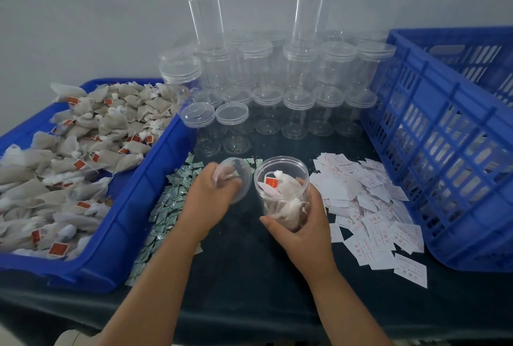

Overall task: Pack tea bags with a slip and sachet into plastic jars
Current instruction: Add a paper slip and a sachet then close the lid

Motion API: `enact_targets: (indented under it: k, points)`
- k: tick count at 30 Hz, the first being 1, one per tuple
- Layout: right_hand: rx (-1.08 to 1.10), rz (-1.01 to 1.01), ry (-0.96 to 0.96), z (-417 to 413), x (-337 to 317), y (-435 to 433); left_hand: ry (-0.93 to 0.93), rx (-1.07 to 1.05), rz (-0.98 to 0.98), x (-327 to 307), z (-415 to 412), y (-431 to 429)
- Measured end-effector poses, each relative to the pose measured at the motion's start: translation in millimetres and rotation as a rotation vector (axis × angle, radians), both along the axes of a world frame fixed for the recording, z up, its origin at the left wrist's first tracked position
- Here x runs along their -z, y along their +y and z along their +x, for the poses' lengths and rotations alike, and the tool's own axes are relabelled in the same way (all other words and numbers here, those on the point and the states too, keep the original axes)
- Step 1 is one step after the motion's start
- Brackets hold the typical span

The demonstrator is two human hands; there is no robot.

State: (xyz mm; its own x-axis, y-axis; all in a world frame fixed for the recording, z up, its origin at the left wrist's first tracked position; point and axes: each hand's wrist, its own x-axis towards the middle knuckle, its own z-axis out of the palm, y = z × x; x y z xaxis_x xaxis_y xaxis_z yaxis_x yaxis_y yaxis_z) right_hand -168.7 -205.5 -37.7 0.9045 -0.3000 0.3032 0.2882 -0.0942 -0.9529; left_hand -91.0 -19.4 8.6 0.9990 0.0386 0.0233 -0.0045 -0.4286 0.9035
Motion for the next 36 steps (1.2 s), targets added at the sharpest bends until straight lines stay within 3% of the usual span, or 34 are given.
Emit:
enact_targets:
  k: [2, 3, 4, 6, 9, 11, 17, 22, 26, 30, 34, 36]
  points:
    - [-0.028, -0.045, -0.004, 0, 0, 0, 0.074, 0.126, -0.393, -15, -3, -3]
    - [-0.036, -0.064, 0.000, 1, 1, 0, 0.075, 0.221, -0.465, -23, -5, -4]
    - [-0.042, -0.079, 0.005, 1, 3, -1, 0.041, 0.307, -0.423, -30, -8, -4]
    - [-0.041, -0.115, 0.014, 3, 6, -2, -0.061, 0.433, -0.153, -43, -15, -3]
    - [-0.018, -0.208, 0.022, 3, 7, -2, -0.203, 0.520, 0.295, -53, -21, -8]
    - [0.002, -0.277, 0.016, 2, 5, 0, -0.234, 0.544, 0.446, -56, -24, -18]
    - [0.036, -0.375, 0.001, 1, 8, 2, -0.219, 0.505, 0.594, -63, -27, -34]
    - [-0.035, -0.239, 0.032, 6, 10, -2, -0.221, 0.606, 0.658, -70, -37, -47]
    - [-0.333, 0.049, 0.021, 2, 12, -10, -0.390, 0.672, 0.535, -81, -39, -50]
    - [-0.421, 0.170, 0.113, -3, 16, -9, -0.261, 0.845, 0.185, -82, -28, -38]
    - [-0.389, 0.157, 0.036, 0, 9, -4, -0.216, 0.571, 0.118, -71, -26, -26]
    - [-0.296, 0.102, 0.021, 1, 6, 0, -0.108, 0.479, 0.107, -68, -30, -23]
